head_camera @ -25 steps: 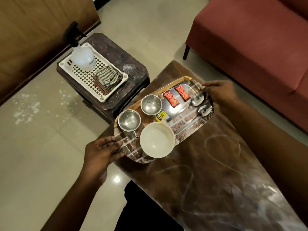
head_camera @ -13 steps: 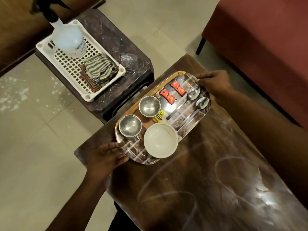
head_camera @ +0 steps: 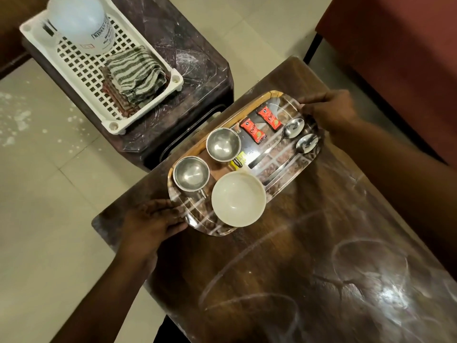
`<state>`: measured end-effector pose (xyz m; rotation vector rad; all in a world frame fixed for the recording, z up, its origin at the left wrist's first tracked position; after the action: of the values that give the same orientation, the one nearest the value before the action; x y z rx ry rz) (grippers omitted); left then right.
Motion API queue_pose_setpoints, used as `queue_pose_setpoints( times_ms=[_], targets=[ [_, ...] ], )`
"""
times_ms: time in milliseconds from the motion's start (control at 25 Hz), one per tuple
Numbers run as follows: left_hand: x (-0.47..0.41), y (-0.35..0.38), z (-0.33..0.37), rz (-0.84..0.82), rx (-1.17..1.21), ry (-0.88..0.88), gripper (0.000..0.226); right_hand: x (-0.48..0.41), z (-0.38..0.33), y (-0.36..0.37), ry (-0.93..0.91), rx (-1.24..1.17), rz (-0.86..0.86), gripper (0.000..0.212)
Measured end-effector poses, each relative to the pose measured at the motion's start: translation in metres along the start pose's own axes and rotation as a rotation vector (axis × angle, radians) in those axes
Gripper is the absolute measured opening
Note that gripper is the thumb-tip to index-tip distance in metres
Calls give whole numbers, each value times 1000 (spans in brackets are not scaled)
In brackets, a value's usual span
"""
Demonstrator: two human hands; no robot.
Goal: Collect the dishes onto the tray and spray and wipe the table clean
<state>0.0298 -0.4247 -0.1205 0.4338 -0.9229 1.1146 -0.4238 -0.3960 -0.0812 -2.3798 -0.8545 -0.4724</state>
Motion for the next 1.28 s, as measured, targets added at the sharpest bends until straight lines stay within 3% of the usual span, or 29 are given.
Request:
queue_pose_setpoints(
  times_ms=[120,160,240,280,360,440,520,600,800,1120,1280],
  targets=[
    [2,2,1,4,-23,10,13,5,-1,1,9,17,-21,16],
    [4,1,1,11,-61,26,20,8,-2,2,-3,47,-27,16],
    [15,-5,13,13,-124,42,64,20,-12,2,-65,159,-17,17],
    [21,-9,19,11,-100,33,74,31,-21,2,-108,205,-10,19],
    [37,-18,35,23,-97,35,48,60,-40,9,-175,220,-40,23],
    [64,-34,71,164,-276,141,17,98,-63,21,-238,230,-106,28],
    [98,-48,104,202,-423,265,10,140,-81,37,-280,244,-166,26],
    [144,-66,135,148,-510,356,6,190,-97,53,-240,147,-207,21],
    [216,-142,161,103,-567,353,5,311,-116,101,-76,-155,-272,12],
    [212,-269,210,64,-551,347,4,395,-137,146,-99,125,-240,8],
    [182,-296,267,-16,-623,472,7,390,-178,169,-85,-2,-81,9]
  ],
)
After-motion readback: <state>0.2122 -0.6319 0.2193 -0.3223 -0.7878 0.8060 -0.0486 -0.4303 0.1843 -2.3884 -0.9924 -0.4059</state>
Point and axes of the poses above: each hand's wrist, its own x-axis away from the middle knuckle, its own y-axis out of the palm, z = x × y, the point moved 6 cm from there along -x, towards the middle knuckle, and after that the axes turned 12 degrees about -x, right-handed, at the moved point
